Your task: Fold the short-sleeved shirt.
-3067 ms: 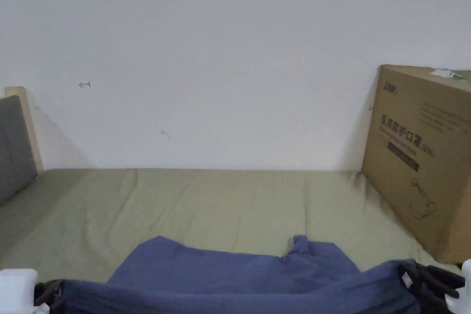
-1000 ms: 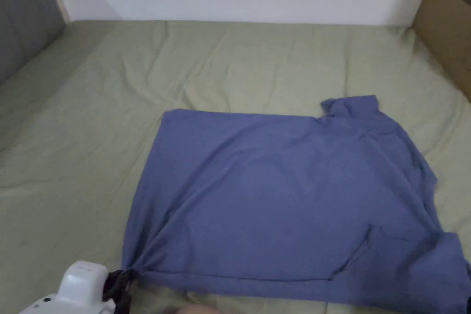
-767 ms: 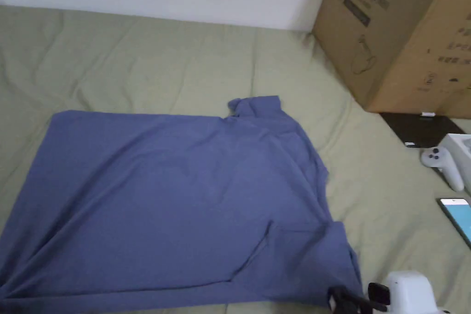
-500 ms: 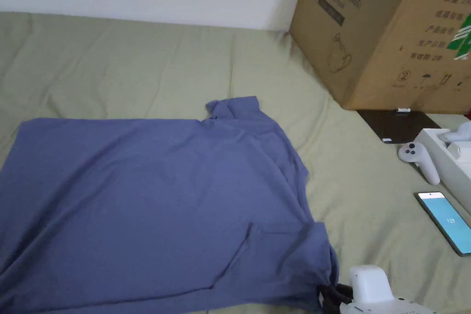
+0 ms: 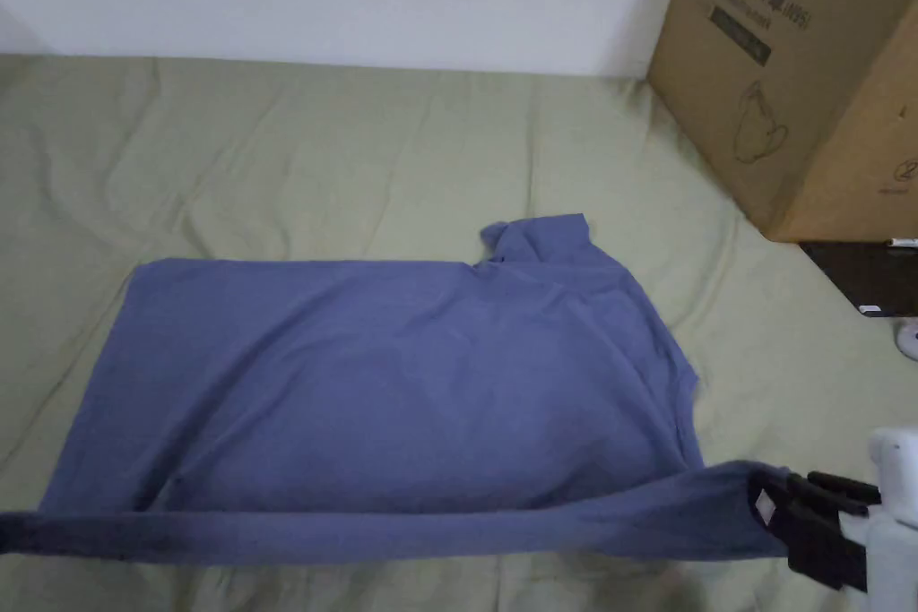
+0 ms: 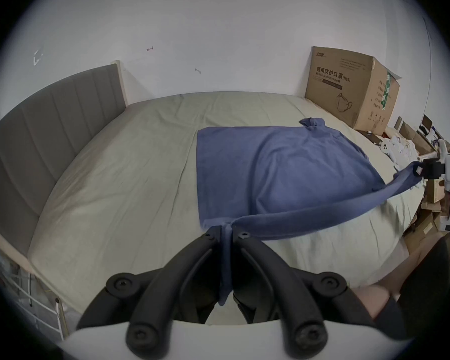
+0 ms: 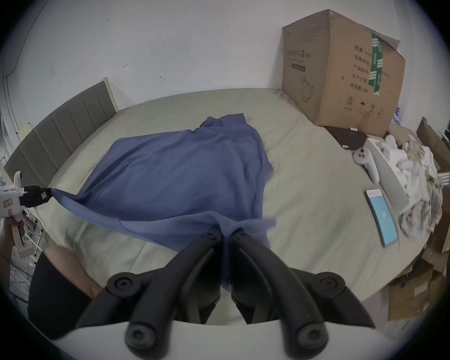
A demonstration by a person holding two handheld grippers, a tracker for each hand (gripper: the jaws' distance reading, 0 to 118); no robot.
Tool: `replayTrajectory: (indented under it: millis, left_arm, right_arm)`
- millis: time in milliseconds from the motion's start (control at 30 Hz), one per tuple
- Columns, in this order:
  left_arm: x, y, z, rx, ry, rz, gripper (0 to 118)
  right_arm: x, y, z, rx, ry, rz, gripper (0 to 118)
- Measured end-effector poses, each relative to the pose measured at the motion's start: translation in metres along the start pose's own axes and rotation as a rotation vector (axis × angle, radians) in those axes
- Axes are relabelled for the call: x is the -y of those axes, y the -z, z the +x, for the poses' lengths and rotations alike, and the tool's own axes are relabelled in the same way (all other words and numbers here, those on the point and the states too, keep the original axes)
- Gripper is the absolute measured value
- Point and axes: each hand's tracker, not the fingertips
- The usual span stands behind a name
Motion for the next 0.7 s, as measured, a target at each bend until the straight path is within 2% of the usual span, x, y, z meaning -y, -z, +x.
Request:
replayTrajectory:
  millis: [67, 133, 200, 300, 433, 467, 500, 533, 567, 600, 700]
  left_arm:
    - [-0.018, 0.032, -0.019, 0.026, -0.016, -0.027, 7]
    - [-0.035, 0.066, -0.029, 0.037, -0.049, -0.098, 7]
    - [-0.045, 0.111, -0.041, 0.063, -0.081, -0.175, 7]
    - [-0.053, 0.160, -0.047, 0.069, -0.136, -0.259, 7]
    - [-0.061, 0.192, -0.040, 0.028, -0.117, -0.286, 8]
    - [-0.062, 0.198, -0.040, 0.017, -0.120, -0.285, 16]
    - [-0.063, 0.200, -0.040, 0.005, -0.127, -0.283, 28]
    - [-0.064, 0.197, -0.040, -0.041, -0.129, -0.266, 46]
    - [-0.068, 0.187, -0.035, -0.095, -0.113, -0.221, 69]
    - [-0.070, 0.175, -0.035, -0.138, -0.099, -0.158, 76]
    - [-0.068, 0.122, -0.035, -0.162, -0.106, 0.006, 76]
  right_arm:
    - [-0.030, 0.028, 0.008, -0.023, -0.014, -0.052, 5]
    - [-0.050, 0.065, 0.017, 0.005, 0.016, -0.098, 5]
    - [-0.067, 0.104, 0.020, -0.015, 0.038, -0.193, 5]
    - [-0.076, 0.156, 0.023, 0.039, 0.046, -0.285, 5]
    - [-0.078, 0.197, 0.021, 0.069, 0.038, -0.316, 7]
    - [-0.076, 0.208, 0.024, 0.083, 0.035, -0.320, 13]
    - [-0.076, 0.210, 0.023, 0.112, 0.030, -0.294, 35]
    - [-0.076, 0.208, 0.022, 0.157, 0.014, -0.232, 57]
    - [-0.077, 0.200, 0.021, 0.226, -0.013, -0.145, 73]
    - [-0.077, 0.187, 0.021, 0.281, -0.018, -0.031, 77]
    - [-0.073, 0.132, 0.018, 0.329, -0.015, 0.266, 77]
